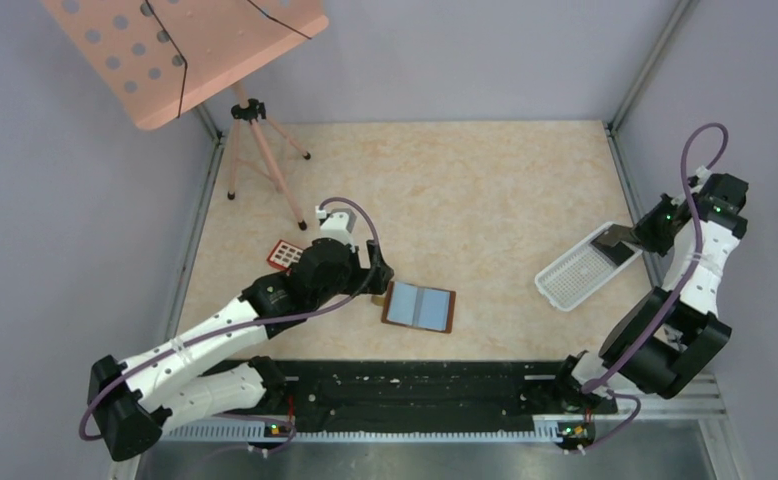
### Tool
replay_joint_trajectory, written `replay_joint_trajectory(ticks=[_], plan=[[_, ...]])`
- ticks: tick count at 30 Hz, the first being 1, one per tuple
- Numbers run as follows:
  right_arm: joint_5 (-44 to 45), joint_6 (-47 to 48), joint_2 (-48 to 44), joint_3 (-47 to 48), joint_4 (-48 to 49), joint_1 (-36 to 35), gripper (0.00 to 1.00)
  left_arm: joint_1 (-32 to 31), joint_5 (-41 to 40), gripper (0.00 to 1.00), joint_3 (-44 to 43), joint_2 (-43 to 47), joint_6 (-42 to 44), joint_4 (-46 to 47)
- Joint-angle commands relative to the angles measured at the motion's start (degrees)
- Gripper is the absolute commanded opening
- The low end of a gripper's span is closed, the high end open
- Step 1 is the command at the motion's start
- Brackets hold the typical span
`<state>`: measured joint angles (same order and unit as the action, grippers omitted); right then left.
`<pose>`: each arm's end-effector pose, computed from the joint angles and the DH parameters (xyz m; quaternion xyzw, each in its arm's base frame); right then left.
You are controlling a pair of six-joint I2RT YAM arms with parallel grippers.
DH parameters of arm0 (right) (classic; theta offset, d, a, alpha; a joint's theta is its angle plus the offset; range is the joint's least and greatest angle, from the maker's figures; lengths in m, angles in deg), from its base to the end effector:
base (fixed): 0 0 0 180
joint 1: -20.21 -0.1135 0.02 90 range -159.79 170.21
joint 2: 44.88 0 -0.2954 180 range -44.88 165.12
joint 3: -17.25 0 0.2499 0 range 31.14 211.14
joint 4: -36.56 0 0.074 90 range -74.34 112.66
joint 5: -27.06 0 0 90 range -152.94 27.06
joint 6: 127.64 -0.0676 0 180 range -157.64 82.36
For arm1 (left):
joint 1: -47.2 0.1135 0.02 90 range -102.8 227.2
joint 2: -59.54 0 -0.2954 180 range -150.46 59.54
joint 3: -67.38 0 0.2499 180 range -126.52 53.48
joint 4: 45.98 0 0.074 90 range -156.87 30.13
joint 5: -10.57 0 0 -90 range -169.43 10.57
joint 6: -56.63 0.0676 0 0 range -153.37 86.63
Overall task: Take the credit cards out of the card holder
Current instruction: Place the credit card in the storage box.
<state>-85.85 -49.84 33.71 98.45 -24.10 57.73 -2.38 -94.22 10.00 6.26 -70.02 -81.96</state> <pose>0.2407 -0.1517 0.2988 0.3465 0.8779 0.1272 0.3050 0.1499 -0.1494 0.2945 0.0355 0.8684 -0.2471 0.4285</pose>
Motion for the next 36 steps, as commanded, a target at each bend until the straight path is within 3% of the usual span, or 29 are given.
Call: replay_joint_trajectory(ticks=[1,21,36], plan=[[5.24,4.37,2.18,5.18,-4.49,0.1,0.0,0.07,0.47,0.95,-2.08,-1.94,-2.72,-0.05],[2.62,4.93,11.67,8.63,-3.71,0.1,0.0,0.09,1.21,0.92,-3.64,-5.74,-5.83,-0.9],[0.87,-0.17,16.12,10.53,-0.89,0.1,0.0,0.1,0.77,0.92,-3.8,-7.41,-5.38,0.23]])
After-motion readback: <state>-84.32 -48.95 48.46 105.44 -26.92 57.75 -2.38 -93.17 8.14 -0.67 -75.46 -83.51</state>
